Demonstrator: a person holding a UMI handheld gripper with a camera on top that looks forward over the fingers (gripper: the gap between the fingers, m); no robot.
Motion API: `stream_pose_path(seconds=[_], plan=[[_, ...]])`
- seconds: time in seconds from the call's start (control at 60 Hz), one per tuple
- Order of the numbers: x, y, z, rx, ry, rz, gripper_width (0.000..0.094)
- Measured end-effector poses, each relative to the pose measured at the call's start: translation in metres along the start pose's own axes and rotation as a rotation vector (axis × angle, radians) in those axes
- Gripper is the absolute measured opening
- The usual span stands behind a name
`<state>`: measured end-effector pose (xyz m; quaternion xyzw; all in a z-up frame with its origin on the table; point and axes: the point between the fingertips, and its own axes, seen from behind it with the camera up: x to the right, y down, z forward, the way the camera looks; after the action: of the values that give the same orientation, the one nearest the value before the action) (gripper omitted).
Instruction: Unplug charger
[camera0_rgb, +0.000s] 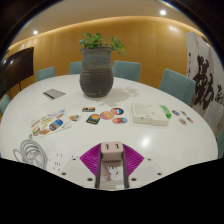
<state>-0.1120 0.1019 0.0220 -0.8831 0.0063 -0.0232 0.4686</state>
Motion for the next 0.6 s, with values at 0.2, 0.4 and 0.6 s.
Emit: stream_pose_path(seconds=[0.2, 0.4, 0.6], plan=[[0.000, -0.002, -0.001, -0.005, -0.016, 0.015, 0.0196], [0.007, -0.156, -0.074, 0.352, 0.010, -0.036, 0.0182], [0.078, -0.240, -0.132, 0.518, -0.004, 0.031, 0.0190]])
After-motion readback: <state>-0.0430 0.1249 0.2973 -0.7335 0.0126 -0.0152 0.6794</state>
